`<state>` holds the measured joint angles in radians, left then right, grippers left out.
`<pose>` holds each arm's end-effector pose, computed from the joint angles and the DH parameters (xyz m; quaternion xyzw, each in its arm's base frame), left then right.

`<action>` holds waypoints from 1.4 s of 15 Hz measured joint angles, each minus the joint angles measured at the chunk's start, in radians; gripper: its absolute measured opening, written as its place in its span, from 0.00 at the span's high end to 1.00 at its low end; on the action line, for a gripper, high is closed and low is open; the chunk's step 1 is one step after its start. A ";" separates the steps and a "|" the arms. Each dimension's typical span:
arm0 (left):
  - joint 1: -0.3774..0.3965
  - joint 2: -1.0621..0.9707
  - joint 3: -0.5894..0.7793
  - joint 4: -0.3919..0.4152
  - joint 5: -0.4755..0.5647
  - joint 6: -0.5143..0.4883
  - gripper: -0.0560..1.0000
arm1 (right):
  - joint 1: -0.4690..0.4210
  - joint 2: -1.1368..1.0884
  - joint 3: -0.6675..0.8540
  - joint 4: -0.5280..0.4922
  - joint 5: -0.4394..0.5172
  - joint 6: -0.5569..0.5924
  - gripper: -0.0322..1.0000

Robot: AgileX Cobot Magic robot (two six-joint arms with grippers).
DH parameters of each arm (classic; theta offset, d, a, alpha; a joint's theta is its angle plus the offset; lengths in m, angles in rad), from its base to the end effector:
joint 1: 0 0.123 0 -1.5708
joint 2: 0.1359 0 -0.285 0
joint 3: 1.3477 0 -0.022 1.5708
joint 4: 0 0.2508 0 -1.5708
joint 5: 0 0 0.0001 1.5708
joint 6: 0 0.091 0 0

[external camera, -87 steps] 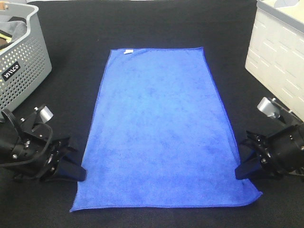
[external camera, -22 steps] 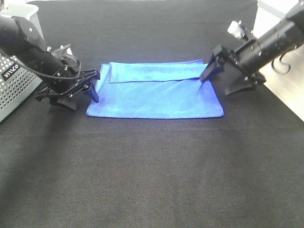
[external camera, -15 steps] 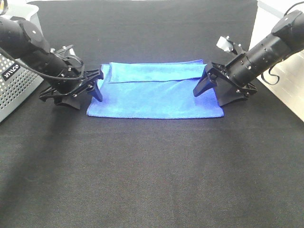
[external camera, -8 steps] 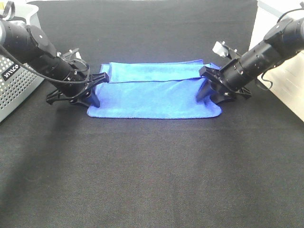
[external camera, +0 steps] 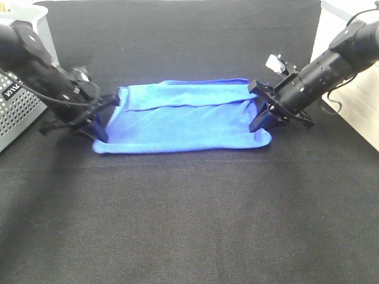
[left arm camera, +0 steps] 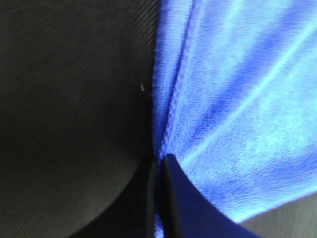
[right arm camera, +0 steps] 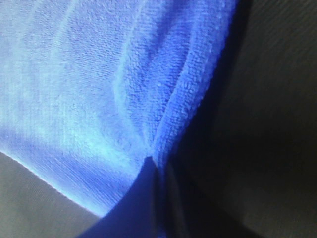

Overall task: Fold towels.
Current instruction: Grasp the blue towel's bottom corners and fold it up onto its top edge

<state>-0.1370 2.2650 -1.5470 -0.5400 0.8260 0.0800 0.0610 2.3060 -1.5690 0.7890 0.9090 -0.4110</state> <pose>0.4329 -0.0944 0.1024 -0.0641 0.9749 -0.2076 0.0490 0.4409 0.0780 0.0982 0.0120 0.9524 0.2990 0.0585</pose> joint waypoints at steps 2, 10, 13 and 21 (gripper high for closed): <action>0.003 -0.046 0.012 0.055 0.056 0.001 0.94 | 0.000 -0.023 0.004 -0.020 0.067 0.023 0.97; -0.009 -0.337 0.460 0.052 -0.102 0.013 0.94 | 0.010 -0.256 0.452 0.007 -0.024 -0.060 0.97; -0.009 -0.359 0.461 0.029 -0.162 0.006 0.94 | 0.010 -0.299 0.450 0.036 -0.059 -0.085 0.97; -0.009 -0.312 0.329 0.024 -0.274 -0.044 0.94 | 0.010 -0.245 0.229 0.032 -0.086 -0.086 0.97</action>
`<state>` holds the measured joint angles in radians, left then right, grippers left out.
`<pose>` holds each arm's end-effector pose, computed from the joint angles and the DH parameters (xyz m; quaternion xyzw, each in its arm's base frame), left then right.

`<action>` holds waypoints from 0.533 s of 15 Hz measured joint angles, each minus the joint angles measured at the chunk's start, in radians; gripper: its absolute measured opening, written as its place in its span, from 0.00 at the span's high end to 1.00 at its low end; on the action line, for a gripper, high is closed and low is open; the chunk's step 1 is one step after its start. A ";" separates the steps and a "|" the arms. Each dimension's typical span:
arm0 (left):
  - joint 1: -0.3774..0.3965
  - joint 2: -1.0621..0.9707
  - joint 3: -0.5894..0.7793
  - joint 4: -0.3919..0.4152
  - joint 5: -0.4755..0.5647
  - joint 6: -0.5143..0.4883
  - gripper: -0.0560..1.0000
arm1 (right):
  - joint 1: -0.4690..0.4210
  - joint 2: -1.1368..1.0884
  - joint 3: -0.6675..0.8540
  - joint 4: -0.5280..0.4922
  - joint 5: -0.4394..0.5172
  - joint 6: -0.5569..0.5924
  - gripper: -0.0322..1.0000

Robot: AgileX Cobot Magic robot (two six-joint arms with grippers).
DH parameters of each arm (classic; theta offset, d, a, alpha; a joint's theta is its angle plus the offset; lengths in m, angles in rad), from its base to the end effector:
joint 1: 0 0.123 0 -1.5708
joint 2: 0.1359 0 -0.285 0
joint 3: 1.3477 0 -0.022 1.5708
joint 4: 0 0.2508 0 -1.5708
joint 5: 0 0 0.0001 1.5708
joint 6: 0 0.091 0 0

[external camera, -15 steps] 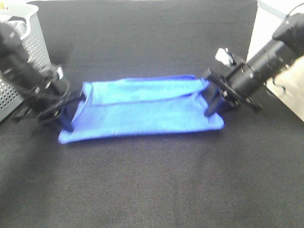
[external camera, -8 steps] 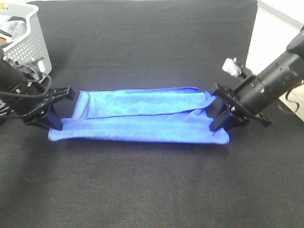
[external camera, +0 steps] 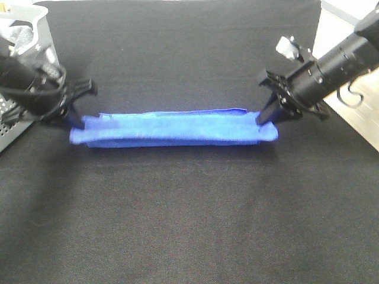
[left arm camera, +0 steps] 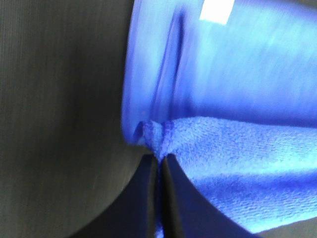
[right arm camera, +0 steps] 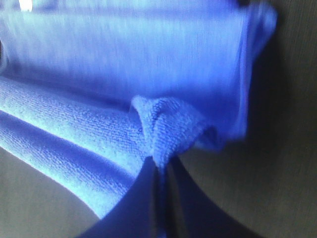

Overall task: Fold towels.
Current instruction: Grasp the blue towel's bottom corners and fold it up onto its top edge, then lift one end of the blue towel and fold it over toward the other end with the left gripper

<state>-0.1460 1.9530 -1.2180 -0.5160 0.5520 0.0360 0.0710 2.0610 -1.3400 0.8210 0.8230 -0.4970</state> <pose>0.3835 -0.0802 0.1569 -0.1017 0.9635 -0.1811 0.1686 0.4005 0.0775 0.1499 -0.0124 0.9500 0.2896 0.1161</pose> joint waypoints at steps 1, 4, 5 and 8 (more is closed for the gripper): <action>0.000 0.023 -0.035 0.000 -0.001 -0.001 0.94 | 0.000 0.018 -0.045 -0.006 -0.001 0.000 0.97; 0.000 0.104 -0.135 0.002 -0.025 -0.005 0.94 | 0.000 0.108 -0.176 -0.013 -0.002 0.000 0.97; 0.002 0.153 -0.198 0.002 -0.029 -0.005 0.94 | 0.000 0.142 -0.219 -0.013 -0.002 0.000 0.97; 0.002 0.274 -0.321 -0.009 -0.024 -0.005 0.94 | 0.000 0.254 -0.339 -0.021 -0.007 0.000 0.97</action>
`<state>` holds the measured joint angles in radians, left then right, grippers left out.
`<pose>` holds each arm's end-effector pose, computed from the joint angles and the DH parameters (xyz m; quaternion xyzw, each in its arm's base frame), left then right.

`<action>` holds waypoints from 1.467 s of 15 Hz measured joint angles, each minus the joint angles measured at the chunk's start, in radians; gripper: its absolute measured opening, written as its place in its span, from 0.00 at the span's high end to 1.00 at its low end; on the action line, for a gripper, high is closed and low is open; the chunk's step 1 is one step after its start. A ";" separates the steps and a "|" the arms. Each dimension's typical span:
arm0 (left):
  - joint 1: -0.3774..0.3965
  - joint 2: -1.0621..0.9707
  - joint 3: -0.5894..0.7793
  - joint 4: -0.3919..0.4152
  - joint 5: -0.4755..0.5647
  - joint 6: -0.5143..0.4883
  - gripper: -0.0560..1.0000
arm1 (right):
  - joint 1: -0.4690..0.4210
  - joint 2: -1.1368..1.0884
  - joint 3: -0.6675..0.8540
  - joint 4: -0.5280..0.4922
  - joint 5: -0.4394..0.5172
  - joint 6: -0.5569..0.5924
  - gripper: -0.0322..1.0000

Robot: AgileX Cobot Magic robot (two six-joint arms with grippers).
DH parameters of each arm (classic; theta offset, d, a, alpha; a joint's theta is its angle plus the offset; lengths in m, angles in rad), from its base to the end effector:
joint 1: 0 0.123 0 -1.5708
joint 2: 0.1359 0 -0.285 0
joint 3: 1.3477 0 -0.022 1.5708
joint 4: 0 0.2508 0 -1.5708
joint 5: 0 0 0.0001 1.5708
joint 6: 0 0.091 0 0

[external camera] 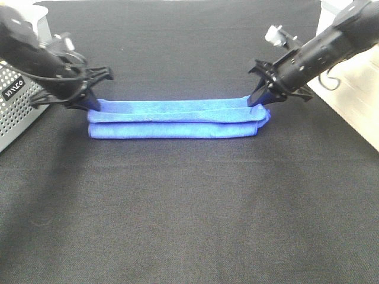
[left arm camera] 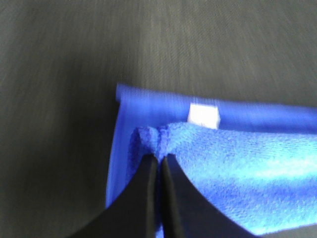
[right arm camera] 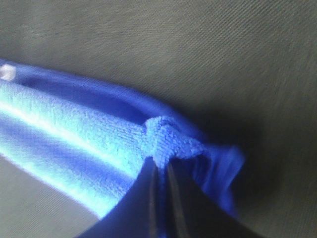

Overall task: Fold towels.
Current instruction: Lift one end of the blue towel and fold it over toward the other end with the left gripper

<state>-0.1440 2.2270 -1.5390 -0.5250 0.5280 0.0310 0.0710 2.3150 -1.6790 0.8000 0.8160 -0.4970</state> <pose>0.4564 -0.0894 0.1223 -0.1070 0.9553 -0.1884 0.2014 0.4696 0.0811 0.1206 -0.0299 0.9457 0.2826 0.1580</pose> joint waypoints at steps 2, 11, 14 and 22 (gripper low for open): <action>0.000 0.057 -0.061 -0.023 0.032 0.000 0.85 | 0.000 0.038 -0.019 -0.004 -0.005 0.000 0.92; 0.000 0.059 -0.088 0.055 0.210 -0.011 0.26 | -0.001 -0.067 -0.021 -0.112 0.180 0.093 0.17; 0.011 0.043 -0.089 0.083 0.211 -0.020 0.25 | -0.001 -0.092 -0.021 -0.180 0.198 0.141 0.17; 0.012 0.084 -0.091 0.064 0.173 -0.052 0.19 | -0.001 -0.092 -0.021 -0.200 0.202 0.160 0.17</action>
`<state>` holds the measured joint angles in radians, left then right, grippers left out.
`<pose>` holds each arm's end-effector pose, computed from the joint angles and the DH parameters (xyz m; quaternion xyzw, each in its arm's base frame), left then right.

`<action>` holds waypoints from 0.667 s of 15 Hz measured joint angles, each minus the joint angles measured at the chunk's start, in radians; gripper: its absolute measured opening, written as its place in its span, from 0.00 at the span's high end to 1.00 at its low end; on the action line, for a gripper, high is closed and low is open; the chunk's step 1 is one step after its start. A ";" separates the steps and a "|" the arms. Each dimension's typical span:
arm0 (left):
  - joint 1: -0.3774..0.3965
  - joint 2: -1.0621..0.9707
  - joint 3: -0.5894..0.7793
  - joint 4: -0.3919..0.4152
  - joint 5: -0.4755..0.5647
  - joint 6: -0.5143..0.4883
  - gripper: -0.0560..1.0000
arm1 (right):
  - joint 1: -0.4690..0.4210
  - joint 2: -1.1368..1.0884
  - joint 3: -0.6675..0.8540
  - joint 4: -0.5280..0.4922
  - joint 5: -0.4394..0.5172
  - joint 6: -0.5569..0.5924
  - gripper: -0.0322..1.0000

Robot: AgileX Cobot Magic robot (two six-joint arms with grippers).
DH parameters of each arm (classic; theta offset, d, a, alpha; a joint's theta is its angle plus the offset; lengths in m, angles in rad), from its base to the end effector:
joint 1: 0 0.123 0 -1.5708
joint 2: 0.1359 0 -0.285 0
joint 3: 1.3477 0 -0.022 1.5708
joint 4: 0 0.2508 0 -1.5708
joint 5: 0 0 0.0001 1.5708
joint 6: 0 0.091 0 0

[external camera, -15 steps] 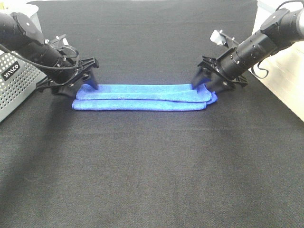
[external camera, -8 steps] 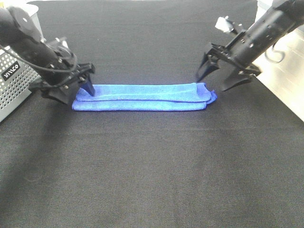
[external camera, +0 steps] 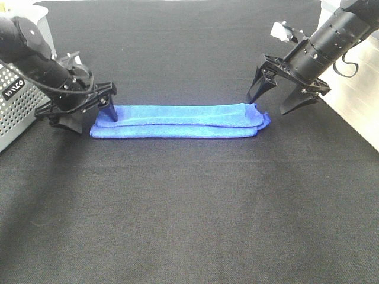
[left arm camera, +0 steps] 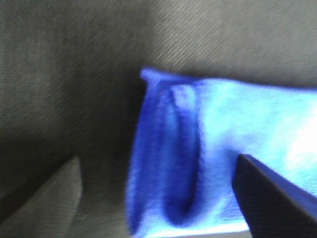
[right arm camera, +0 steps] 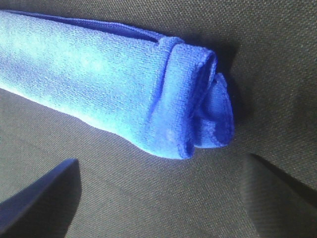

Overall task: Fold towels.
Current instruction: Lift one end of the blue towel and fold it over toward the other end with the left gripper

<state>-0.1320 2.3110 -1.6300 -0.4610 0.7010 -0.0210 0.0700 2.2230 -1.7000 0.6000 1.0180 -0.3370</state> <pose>0.4598 -0.0874 0.1009 -0.0989 0.9713 -0.1797 0.1205 0.4508 0.0755 0.1599 -0.0554 0.9624 0.2504 0.0900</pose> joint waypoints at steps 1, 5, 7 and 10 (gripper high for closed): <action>-0.001 0.002 -0.002 -0.018 -0.003 0.001 0.19 | 0.000 0.000 0.000 0.000 -0.004 0.000 0.17; -0.016 0.020 -0.003 -0.144 -0.030 0.053 0.44 | 0.000 0.000 0.000 0.000 -0.011 0.000 0.17; -0.020 0.025 -0.003 -0.158 -0.043 0.053 0.79 | 0.000 0.000 0.000 0.000 -0.015 0.000 0.17; -0.020 0.020 -0.003 -0.117 -0.034 0.039 0.90 | 0.000 0.000 0.000 0.000 -0.016 0.000 0.17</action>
<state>-0.1520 2.3310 -1.6330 -0.5780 0.6670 0.0180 0.0700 2.2230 -1.7000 0.6000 1.0020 -0.3370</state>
